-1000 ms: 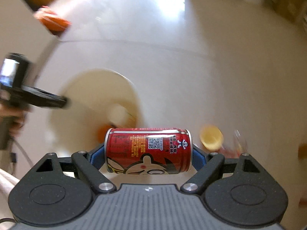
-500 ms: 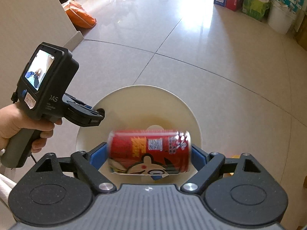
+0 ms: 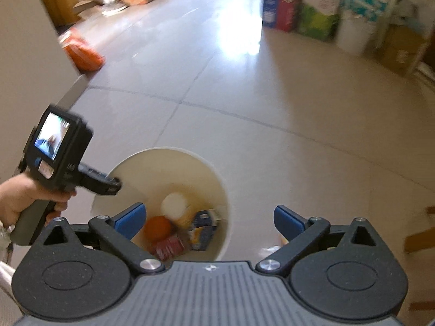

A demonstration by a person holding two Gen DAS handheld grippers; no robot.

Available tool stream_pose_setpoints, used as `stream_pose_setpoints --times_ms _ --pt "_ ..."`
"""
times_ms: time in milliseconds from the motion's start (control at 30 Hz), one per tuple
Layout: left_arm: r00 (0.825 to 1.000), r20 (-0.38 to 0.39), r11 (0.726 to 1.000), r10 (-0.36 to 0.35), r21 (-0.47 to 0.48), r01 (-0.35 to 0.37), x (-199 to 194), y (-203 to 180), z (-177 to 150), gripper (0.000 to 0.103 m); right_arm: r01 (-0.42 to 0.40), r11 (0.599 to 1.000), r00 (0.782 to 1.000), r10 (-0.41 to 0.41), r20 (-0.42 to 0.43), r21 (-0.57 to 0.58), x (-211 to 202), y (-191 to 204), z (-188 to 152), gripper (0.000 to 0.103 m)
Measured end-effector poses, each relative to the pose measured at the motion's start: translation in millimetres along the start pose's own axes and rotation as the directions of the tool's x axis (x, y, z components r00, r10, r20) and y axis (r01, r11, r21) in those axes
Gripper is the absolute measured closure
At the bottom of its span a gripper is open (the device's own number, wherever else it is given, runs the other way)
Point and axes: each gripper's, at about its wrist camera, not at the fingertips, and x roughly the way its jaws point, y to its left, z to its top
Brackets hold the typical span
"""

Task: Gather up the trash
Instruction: 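Carry the red can over the bin and release it, then lower the right gripper onto the crumpled white tissue and grasp it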

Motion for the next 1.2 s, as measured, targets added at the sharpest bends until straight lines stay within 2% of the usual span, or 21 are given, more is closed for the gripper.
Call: stream_pose_setpoints --times_ms 167,233,333,500,667,900,1100,1200 --pt "1.0 0.004 1.0 0.007 0.009 -0.007 -0.8 -3.4 -2.1 0.093 0.057 0.997 0.994 -0.062 0.088 0.056 -31.6 -5.8 -4.8 0.0" --pt "1.0 0.002 1.0 0.004 -0.003 -0.004 -1.1 -2.4 -1.2 0.093 0.082 0.995 0.985 -0.089 0.148 0.058 -39.1 -7.3 -12.6 0.0" --pt "1.0 0.008 1.0 0.007 0.002 -0.007 -2.1 -2.9 -1.7 0.093 0.076 0.996 0.97 -0.084 0.227 0.044 -37.4 -13.9 -28.0 0.0" --pt "1.0 0.011 1.0 0.014 0.007 -0.014 -2.0 -4.3 -4.9 0.093 0.119 0.993 0.983 -0.121 0.135 0.026 -1.7 -33.6 -49.1 0.0" --pt "1.0 0.003 1.0 0.009 -0.001 -0.009 -1.7 -2.3 -0.2 0.093 0.183 0.982 0.981 -0.18 0.071 -0.038 49.6 -55.9 -84.0 0.0" --pt "1.0 0.003 1.0 0.001 -0.001 -0.001 -0.8 -1.9 -1.5 0.093 0.202 0.978 0.979 -0.202 0.008 -0.057 153.6 -77.4 -142.1 0.0" --pt "1.0 0.001 1.0 0.024 0.018 -0.024 2.9 -5.6 -2.7 0.093 0.157 0.981 0.987 -0.152 -0.05 0.117 238.5 -99.2 -178.0 0.006" --pt "1.0 -0.006 1.0 0.018 0.008 -0.018 3.9 -4.9 -3.3 0.093 0.163 0.976 0.986 -0.155 -0.062 0.145 267.3 -108.8 -188.0 0.012"
